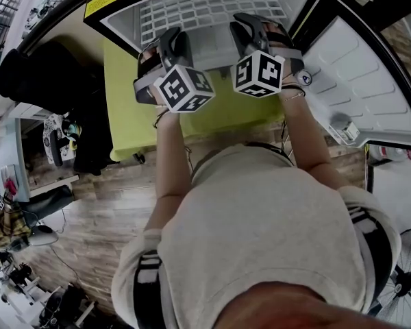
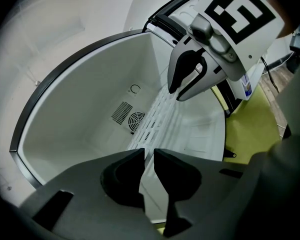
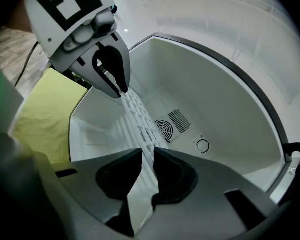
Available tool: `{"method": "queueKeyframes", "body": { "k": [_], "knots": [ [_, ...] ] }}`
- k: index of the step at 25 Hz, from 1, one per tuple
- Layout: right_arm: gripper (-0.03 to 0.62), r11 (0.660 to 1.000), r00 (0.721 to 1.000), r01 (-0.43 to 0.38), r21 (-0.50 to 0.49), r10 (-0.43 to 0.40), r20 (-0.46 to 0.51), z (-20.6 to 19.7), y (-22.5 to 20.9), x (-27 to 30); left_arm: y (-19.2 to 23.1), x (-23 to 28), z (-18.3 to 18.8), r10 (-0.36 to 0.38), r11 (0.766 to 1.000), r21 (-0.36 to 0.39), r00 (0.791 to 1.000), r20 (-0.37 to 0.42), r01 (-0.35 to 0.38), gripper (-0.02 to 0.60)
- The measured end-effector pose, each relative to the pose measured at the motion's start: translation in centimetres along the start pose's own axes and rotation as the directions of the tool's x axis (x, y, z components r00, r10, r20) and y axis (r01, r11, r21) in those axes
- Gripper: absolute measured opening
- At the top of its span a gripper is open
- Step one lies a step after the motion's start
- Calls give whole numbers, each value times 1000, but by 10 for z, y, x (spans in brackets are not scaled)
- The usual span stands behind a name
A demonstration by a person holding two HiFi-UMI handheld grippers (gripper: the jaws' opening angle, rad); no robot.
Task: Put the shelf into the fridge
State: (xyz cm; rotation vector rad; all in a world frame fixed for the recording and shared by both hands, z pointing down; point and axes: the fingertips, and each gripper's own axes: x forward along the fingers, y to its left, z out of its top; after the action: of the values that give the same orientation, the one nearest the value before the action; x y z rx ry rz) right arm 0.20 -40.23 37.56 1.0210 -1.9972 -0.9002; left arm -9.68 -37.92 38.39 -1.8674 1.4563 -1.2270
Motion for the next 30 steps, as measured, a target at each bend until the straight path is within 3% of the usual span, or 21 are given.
{"method": "queueKeyframes", "body": {
  "k": [30],
  "knots": [
    [86,998,998,62,-2,-62,-16,-2,-8,19,9,17,0,5,1000,-22,1000,-25,-6,57]
  ]
}}
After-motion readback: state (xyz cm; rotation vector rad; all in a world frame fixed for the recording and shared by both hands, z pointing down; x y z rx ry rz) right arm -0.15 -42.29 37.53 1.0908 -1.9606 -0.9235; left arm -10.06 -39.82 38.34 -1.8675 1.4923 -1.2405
